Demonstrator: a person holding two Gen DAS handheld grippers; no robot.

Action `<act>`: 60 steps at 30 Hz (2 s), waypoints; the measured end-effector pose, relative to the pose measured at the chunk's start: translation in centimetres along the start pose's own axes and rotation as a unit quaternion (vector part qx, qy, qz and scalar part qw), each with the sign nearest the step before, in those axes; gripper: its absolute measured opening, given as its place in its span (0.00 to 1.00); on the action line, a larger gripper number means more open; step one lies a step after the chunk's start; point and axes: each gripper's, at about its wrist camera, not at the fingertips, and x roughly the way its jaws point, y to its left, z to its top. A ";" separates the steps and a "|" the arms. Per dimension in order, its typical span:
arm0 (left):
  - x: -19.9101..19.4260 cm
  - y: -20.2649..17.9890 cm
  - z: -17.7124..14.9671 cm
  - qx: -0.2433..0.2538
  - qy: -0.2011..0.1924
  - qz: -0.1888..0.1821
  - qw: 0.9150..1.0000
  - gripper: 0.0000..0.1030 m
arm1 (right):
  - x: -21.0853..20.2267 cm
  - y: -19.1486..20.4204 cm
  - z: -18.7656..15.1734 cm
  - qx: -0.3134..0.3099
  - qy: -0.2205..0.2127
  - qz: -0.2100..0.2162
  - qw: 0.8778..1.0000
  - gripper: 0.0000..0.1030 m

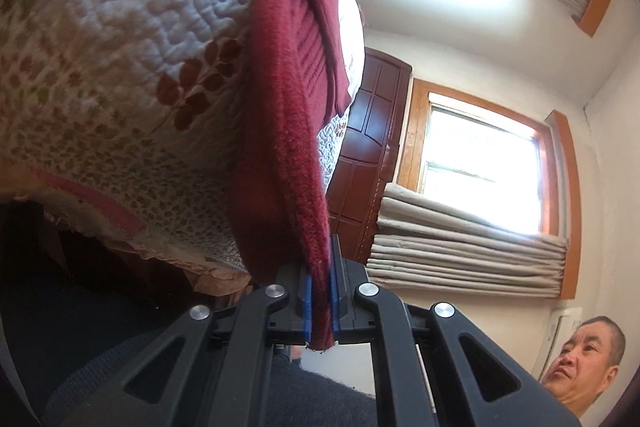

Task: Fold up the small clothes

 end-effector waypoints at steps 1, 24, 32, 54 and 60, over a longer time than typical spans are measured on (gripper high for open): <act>-0.3 0.1 -0.1 -0.003 -0.005 -0.009 1.000 0.06 | -0.4 1.9 -0.1 -0.020 -0.002 -0.003 1.000 0.09; 3.6 -1.1 13.9 -0.029 -0.144 -0.079 0.986 0.06 | 14.6 22.0 9.5 -0.201 0.084 -0.133 0.967 0.09; 5.6 1.2 20.1 -0.071 -0.185 -0.016 0.980 0.06 | 21.5 21.1 13.6 -0.200 0.133 -0.181 0.954 0.19; 8.6 -7.5 20.7 0.190 -0.101 0.369 0.904 0.65 | 22.3 22.3 18.8 -0.401 0.183 -0.252 0.862 0.53; 10.3 -5.8 21.8 0.216 -0.034 0.402 0.889 0.64 | 23.6 21.8 18.1 -0.398 0.182 -0.268 0.858 0.58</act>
